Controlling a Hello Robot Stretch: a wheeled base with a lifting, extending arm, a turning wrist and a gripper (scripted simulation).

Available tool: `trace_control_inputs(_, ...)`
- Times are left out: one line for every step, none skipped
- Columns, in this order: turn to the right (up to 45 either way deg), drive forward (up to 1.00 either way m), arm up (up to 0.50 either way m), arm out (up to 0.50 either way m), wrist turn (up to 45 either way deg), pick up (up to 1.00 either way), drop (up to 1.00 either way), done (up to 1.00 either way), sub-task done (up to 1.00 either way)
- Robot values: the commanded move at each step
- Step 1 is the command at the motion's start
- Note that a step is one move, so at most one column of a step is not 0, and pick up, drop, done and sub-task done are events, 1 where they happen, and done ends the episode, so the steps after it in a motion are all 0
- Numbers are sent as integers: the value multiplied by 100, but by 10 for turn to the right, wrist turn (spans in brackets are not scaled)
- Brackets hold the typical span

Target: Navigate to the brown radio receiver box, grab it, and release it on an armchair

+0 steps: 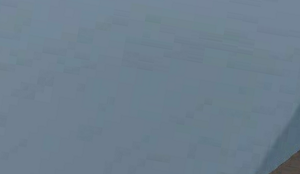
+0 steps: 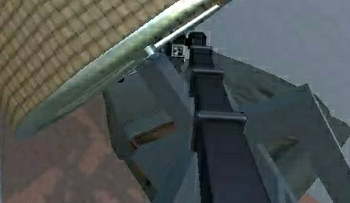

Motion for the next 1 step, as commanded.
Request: trace_control_inputs(0,0,0,0,90,0,0,0,0)
